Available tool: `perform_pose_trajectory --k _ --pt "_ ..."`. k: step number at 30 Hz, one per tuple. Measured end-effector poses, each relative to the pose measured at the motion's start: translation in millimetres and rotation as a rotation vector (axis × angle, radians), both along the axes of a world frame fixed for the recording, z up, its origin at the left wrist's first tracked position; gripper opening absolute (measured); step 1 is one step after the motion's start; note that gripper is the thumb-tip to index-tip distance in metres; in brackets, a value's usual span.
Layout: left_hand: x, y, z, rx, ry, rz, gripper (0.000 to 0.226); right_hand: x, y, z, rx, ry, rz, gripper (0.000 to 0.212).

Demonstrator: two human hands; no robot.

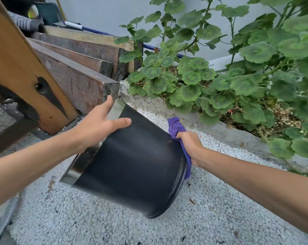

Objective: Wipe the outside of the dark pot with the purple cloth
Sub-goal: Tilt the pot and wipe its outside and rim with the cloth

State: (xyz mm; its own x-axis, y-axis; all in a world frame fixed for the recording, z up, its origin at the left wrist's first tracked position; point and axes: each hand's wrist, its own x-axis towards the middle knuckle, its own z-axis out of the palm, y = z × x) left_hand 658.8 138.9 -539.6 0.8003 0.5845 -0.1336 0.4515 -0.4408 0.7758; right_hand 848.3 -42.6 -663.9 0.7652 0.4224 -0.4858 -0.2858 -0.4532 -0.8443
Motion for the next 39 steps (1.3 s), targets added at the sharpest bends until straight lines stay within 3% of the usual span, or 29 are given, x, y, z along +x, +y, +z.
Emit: perform_pose_trajectory --k 5,8,12,16,19,23,26,30,33,39 --pt "-15 -6 26 0.187 -0.116 -0.085 0.112 -2 -8 32 0.193 -0.205 -0.095 0.021" --pt "-30 -26 27 0.316 -0.098 -0.192 0.103 -24 -30 30 0.198 -0.296 -0.068 0.025" --pt "-43 -48 5 0.448 -0.113 -0.217 0.102 -53 -60 14 0.152 -0.303 -0.045 0.03" --pt "-37 -53 11 0.396 -0.178 -0.267 0.089 -58 -72 10 0.133 -0.321 -0.021 0.042" --pt "-22 -42 12 0.529 -0.118 -0.248 0.078 -65 -75 10 0.115 -0.36 0.02 0.043" --pt "-11 -36 14 0.524 -0.115 -0.208 0.095 -68 -78 2 0.078 -0.426 0.04 0.052" --pt "-15 -43 12 0.611 -0.075 -0.303 0.099 -65 -84 -6 0.083 -0.45 0.034 0.052" --pt "-15 -51 19 0.834 -0.045 -0.349 0.089 -69 -92 -3 0.109 -0.414 0.041 0.059" --pt "-9 -43 27 0.946 -0.062 -0.289 0.07 -74 -96 0 0.113 -0.427 0.069 0.057" --pt "4 -31 21 0.939 -0.063 -0.271 0.058 -69 -91 -5 0.064 -0.47 0.095 0.052"
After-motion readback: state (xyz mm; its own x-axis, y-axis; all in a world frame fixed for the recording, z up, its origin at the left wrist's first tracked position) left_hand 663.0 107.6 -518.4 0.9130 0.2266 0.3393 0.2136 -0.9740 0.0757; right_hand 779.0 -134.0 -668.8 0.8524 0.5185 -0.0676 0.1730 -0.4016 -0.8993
